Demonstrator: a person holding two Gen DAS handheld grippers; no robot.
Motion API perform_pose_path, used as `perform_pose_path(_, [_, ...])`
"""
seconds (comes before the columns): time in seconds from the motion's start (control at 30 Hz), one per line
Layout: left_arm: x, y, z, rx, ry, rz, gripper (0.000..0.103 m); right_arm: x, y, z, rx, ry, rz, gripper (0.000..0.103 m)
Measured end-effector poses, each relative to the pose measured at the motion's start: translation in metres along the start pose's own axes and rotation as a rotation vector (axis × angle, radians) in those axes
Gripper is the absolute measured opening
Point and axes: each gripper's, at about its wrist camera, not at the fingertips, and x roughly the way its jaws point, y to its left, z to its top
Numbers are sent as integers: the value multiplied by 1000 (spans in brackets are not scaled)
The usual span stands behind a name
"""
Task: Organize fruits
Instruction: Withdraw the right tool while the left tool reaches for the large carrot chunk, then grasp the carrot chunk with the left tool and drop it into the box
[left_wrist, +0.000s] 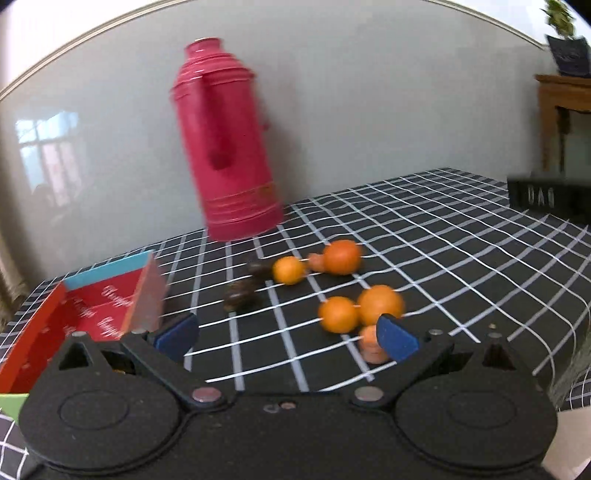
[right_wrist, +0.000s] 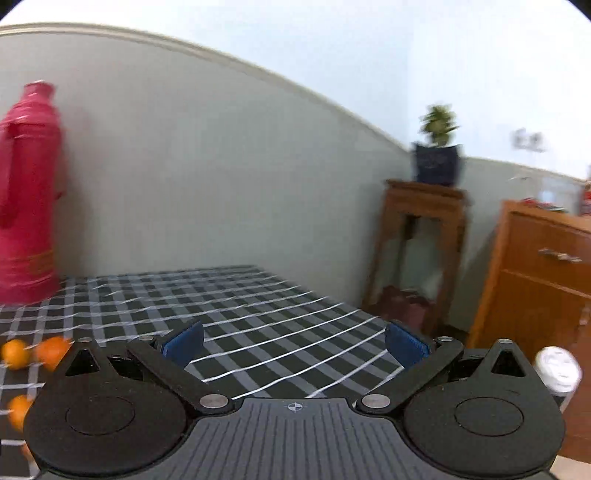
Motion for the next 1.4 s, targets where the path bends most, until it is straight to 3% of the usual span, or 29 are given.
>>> perform_pose_path(0.07, [5, -11, -1, 17, 5, -17, 90, 2, -10, 1, 6, -12, -29, 103])
perform_pose_path(0.3, [28, -27, -5, -6, 74, -78, 69, 11, -29, 3, 28, 27, -9, 103])
perform_pose_path(0.37, [33, -29, -6, -11, 88, -90, 49, 15, -29, 5, 42, 21, -31, 103])
perform_pose_path(0.5, [37, -35, -7, -6, 93, -106, 32, 20, -38, 8, 58, 26, -34, 103])
perform_pose_path(0.57, [37, -39, -8, 13, 87, -110, 14, 19, -37, 7, 57, 33, -29, 103])
perform_pose_path(1.0, [25, -25, -1, -12, 49, -100, 14, 19, -25, 6, 46, 49, 43, 103])
perform_pose_path(1.2, [14, -1, 3, -46, 6, -8, 14, 13, -12, 6, 36, 49, 82, 103])
perform_pose_path(1.4, [6, 34, 5, -90, -18, 131, 14, 5, 8, 4, 11, 49, 137, 103])
